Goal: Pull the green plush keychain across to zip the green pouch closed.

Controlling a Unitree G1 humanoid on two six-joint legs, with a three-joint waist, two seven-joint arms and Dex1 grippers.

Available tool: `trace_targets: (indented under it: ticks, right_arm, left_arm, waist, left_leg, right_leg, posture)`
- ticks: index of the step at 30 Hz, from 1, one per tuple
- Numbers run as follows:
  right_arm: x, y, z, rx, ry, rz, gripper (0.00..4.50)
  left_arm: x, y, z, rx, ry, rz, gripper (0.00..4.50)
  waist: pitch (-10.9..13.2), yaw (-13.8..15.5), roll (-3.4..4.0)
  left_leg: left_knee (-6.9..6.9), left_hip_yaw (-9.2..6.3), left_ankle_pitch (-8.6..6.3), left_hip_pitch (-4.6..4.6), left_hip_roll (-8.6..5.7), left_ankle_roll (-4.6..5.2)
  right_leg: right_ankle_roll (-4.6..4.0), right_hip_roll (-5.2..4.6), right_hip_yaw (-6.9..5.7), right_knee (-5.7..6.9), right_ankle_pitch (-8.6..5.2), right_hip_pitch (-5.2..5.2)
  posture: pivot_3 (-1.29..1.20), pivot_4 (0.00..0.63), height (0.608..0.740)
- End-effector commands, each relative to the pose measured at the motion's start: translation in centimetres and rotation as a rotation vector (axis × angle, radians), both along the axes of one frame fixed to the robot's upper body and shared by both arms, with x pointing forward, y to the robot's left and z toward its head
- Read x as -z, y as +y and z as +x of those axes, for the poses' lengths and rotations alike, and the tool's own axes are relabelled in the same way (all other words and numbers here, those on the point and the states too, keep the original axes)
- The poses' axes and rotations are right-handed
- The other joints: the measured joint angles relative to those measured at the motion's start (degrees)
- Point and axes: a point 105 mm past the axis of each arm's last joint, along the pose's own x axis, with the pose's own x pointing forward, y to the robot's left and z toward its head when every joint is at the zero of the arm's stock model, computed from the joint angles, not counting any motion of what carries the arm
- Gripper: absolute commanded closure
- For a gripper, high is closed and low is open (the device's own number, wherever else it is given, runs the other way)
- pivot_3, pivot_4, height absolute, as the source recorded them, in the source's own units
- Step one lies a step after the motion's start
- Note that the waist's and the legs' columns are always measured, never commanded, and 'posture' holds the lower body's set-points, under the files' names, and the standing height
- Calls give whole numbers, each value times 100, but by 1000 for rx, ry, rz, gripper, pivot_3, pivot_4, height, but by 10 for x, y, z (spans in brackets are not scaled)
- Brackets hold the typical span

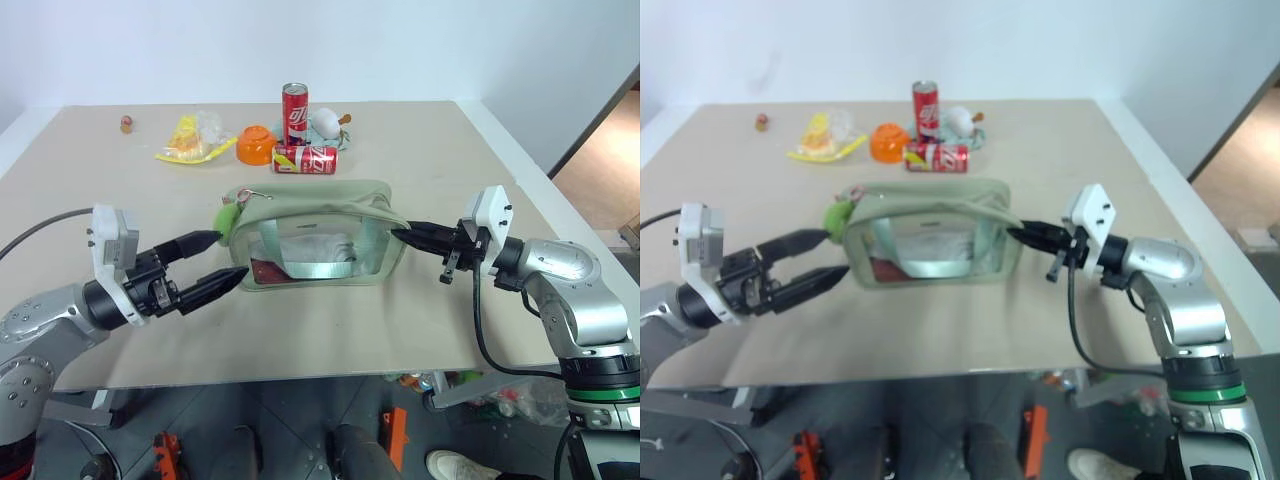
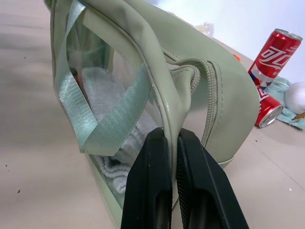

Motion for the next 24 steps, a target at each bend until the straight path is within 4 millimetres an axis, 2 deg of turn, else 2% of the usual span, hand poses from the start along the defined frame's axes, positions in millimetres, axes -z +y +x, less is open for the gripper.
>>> trace_targets:
  ticks: [1,4,8,13,18,21,24]
  right_arm:
    - [-14,7,-5,-29,-55,-1,4457]
    - [-14,8,-4,-31,-55,-4,4457]
    - [-15,11,-4,-40,-56,-3,4457]
    - [-16,15,-2,-45,-58,5,4457]
    - [-15,15,-2,-43,-59,3,4457]
    - [-15,13,-3,-37,-62,0,4457]
    - [-16,11,-2,-31,-65,-1,4500]
  left_arm:
    - [-21,2,-6,-31,-75,-9,0]
    - [-24,4,-9,-50,-74,-13,0]
    - [-27,17,-2,-146,-91,-48,0]
    - [-10,34,16,-270,-103,29,0]
    - [3,28,27,-258,-102,52,0]
    - [4,23,34,-242,-112,39,0]
    - [5,21,41,-226,-120,37,727]
  waist:
    - [0,-1,0]
    - [0,-2,0]
    - [0,-3,0]
    - [0,-6,0]
    - [0,-3,0]
    - [0,-4,-1]
    - [0,-5,0]
  left_leg:
    - [1,1,0,0,0,0]
    - [4,6,1,4,0,0]
    - [4,12,1,6,0,0]
    - [3,12,1,7,0,0]
    - [2,15,1,8,1,0]
    - [3,17,1,9,1,0]
    - [2,17,1,9,2,0]
  right_leg:
    - [0,0,1,0,1,0]
    - [2,-1,6,0,5,1]
    - [2,0,9,0,5,1]
    - [0,3,11,0,6,1]
    - [-1,3,13,0,8,1]
    - [0,3,15,0,10,1]
    - [-1,7,15,0,11,0]
  posture:
    - [0,150,740]
    - [0,150,740]
    - [0,150,740]
    - [0,150,740]
    - [0,150,740]
    - [0,150,740]
    - [0,150,740]
